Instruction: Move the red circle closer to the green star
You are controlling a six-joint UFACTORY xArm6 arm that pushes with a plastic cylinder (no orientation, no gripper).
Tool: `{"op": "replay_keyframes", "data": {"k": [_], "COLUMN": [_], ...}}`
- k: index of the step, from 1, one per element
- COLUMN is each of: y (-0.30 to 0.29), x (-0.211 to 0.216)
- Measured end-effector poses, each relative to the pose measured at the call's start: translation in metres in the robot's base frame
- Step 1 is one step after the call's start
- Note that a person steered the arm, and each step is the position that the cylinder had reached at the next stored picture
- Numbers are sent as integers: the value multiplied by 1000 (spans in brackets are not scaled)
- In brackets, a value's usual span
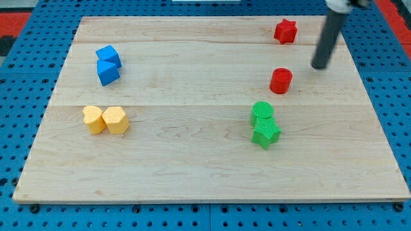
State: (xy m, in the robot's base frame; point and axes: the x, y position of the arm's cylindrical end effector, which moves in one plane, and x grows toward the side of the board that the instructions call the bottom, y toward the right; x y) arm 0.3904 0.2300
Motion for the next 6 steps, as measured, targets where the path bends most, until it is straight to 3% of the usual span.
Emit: {"op": "replay_keyframes", "data": {"k": [1,2,3,4,5,6], "y": [-35,-73,-76,-89,-128,-81], "x": [34,4,-9,29,-11,-67]}}
